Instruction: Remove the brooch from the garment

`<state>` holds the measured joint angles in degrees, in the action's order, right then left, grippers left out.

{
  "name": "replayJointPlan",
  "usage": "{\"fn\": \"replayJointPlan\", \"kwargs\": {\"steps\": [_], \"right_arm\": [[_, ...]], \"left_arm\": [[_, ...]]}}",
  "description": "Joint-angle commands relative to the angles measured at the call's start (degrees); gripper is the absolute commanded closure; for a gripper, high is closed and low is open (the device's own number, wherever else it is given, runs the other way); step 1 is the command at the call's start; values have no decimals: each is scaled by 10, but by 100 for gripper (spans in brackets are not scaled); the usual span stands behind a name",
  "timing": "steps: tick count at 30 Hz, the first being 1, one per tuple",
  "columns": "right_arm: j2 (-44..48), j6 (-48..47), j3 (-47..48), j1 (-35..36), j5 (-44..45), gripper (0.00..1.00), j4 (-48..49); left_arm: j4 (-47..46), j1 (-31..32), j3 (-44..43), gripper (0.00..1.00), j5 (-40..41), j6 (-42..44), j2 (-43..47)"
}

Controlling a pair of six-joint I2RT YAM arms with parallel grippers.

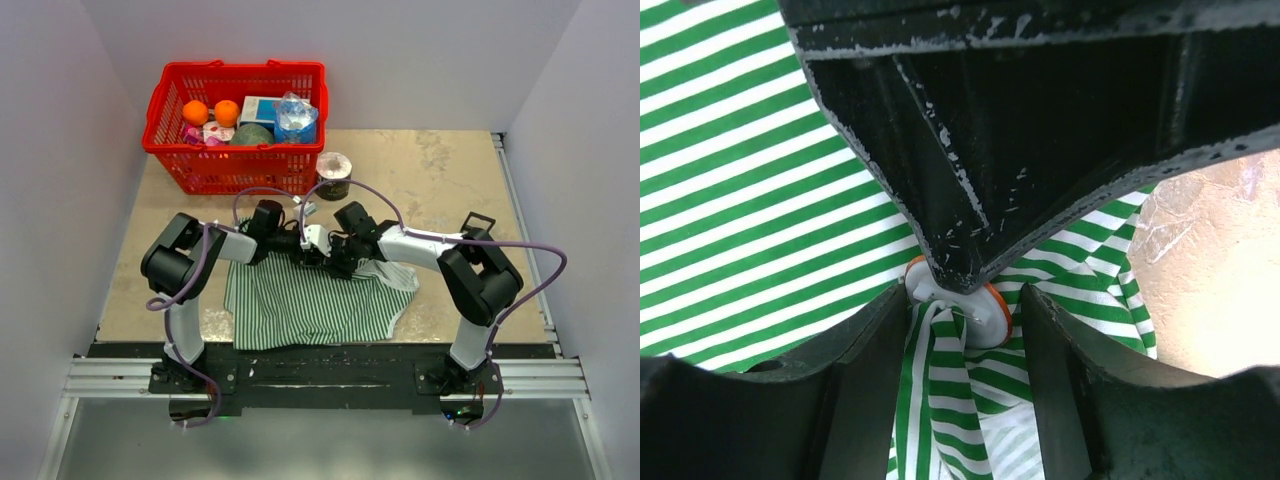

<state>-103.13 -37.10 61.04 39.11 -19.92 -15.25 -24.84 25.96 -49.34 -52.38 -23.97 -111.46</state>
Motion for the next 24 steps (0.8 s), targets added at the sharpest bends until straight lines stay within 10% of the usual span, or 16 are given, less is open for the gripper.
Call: {"fn": "replayJointPlan", "kwargs": {"steps": [1,15,19,20,24], "right_arm": [[22,-34,12,-2,33,48,-4],[18,-67,15,-2,26,54,-18],[16,-75,32,-1,3,40,-48],[18,-77,35,-2,1,23,-52],[31,-81,30,-1,1,24,-53]], "left_arm": [[7,-4,-3,100,-26,15,-9],[51,-4,-20,100,-18,62,-18],[52,-4,-22,100,-17,63,-20],[52,-4,-22,100,-18,63,-20],[53,-4,-27,100,-26,62,-25]]}}
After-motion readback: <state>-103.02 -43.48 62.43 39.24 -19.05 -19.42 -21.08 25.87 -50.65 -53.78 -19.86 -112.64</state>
